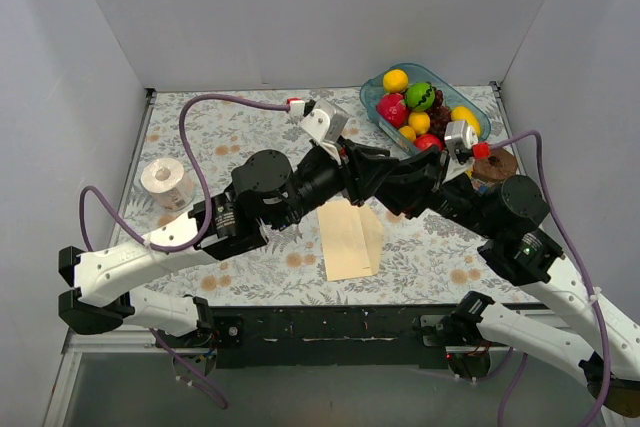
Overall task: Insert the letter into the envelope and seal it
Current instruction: Unscrew the solid glue.
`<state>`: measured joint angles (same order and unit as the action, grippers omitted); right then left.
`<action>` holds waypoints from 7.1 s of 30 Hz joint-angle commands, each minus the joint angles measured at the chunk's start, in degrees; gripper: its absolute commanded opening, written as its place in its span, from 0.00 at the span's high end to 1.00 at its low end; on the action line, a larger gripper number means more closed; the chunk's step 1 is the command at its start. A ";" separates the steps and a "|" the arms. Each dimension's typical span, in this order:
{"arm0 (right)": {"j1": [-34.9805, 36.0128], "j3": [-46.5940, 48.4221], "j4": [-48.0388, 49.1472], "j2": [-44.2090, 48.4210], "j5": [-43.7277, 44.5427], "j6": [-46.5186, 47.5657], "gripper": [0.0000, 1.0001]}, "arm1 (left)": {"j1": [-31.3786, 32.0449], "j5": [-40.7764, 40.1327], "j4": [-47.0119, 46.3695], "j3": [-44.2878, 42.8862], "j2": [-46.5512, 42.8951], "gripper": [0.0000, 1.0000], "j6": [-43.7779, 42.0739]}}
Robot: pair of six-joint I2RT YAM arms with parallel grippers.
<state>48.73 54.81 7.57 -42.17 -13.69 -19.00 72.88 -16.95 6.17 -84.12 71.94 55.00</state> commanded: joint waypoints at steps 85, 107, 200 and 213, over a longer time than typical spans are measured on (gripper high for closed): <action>-0.13 8.91 7.11 -2.13 -35.62 1.07 0.99 | -3.80 57.48 -0.28 -4.66 -0.31 0.31 -1.39; -0.04 7.59 -3.79 -1.51 -3.36 3.89 0.99 | -4.42 -4.06 1.20 -0.08 -5.94 0.28 0.55; -0.04 10.85 -7.49 -3.44 -0.11 2.92 0.99 | -0.90 -0.10 14.74 -10.81 2.15 0.59 -5.43; -0.04 10.50 -7.49 -2.74 0.69 3.71 0.99 | -0.81 -0.02 14.83 -10.46 1.98 1.00 -5.70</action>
<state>48.51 63.96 -4.16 -46.11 -14.00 -16.29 71.81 -16.99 19.09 -93.54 74.13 49.30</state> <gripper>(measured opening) 0.298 0.207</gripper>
